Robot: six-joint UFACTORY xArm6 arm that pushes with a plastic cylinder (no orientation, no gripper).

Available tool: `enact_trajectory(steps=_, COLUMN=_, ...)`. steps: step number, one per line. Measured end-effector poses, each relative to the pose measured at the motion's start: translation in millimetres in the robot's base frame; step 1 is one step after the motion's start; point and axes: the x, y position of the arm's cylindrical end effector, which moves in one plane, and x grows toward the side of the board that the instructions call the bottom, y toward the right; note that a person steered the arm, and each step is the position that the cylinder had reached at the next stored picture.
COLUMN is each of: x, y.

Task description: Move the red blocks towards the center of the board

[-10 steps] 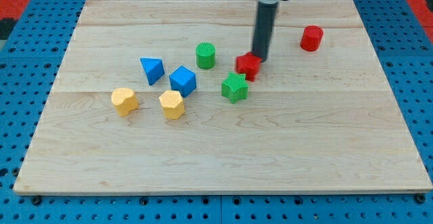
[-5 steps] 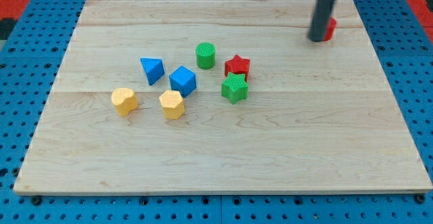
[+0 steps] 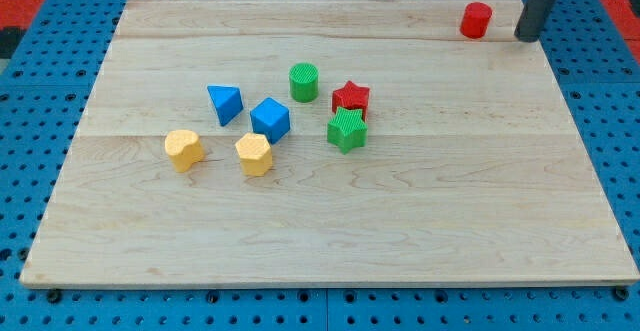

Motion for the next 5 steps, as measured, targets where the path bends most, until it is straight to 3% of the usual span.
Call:
enact_trajectory(steps=1, x=-17.2, y=-71.1)
enact_trajectory(steps=2, x=-17.2, y=-183.9)
enact_trajectory(steps=3, x=-36.2, y=-214.4)
enact_trajectory(steps=4, x=-67.5, y=-204.0)
enact_trajectory(steps=5, x=-37.7, y=-277.9)
